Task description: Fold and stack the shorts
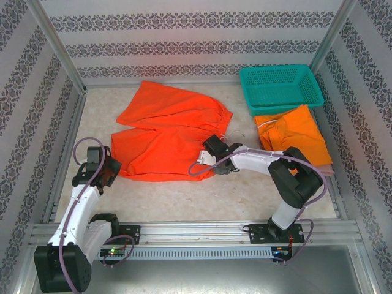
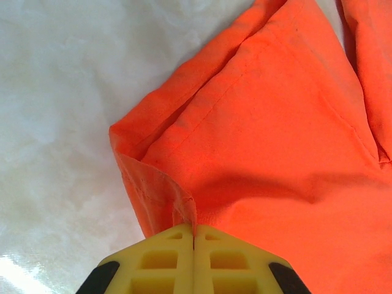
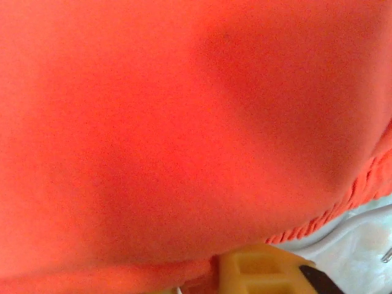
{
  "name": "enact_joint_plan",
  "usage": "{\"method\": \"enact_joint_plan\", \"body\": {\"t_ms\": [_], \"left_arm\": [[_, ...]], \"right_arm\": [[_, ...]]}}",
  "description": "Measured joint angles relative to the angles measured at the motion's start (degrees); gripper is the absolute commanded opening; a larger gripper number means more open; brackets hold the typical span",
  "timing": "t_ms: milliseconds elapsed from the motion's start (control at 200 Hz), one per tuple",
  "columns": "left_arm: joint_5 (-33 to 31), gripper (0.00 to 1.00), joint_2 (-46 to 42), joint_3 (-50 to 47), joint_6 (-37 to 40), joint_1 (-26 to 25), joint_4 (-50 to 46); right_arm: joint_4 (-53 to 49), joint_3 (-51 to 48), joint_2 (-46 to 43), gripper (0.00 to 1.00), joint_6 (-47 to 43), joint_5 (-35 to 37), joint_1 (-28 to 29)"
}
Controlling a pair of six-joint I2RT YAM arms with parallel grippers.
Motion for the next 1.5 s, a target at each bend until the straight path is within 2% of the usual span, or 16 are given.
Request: {"method": "enact_joint_plan", "body": {"t_ms": [75, 210, 520, 834, 999, 1154, 1499], "left_arm": [[0.0, 0.00, 0.0, 0.4, 0.7, 0.3, -0.3], [-0.3, 0.00, 0.0, 4.9, 2.7, 1.4, -2.9], [-2.5, 0.00, -1.6, 19.6, 8.5, 2.7, -9.7], [-5.4, 0.00, -0.8, 30.7, 14.7, 3.0, -17.8], [-6.5, 0.00, 2.4, 36.6, 16.6, 3.0, -19.5], [-6.4, 0.00, 8.5, 42.1, 17.6, 3.0, -19.3], [-2.7, 0.00, 32.0, 59.3, 18.4, 2.8, -13.8]], "right_arm": [[0.5, -0.1, -0.4, 0.00, 0.3, 0.4, 0.0], [-0.5, -0.4, -4.0, 0.00, 0.8, 0.3, 0.0], [-9.2, 1.7, -18.8, 0.00, 3.8, -3.0, 0.8], [-17.0, 3.7, -28.3, 0.00, 8.3, -10.2, 2.8], [-20.2, 6.9, -28.8, 0.00, 9.9, -13.2, 2.7], [-22.7, 10.4, -27.5, 0.00, 11.4, -16.6, -0.7], [-29.0, 18.9, -15.5, 0.00, 16.4, -25.3, -10.5]]}}
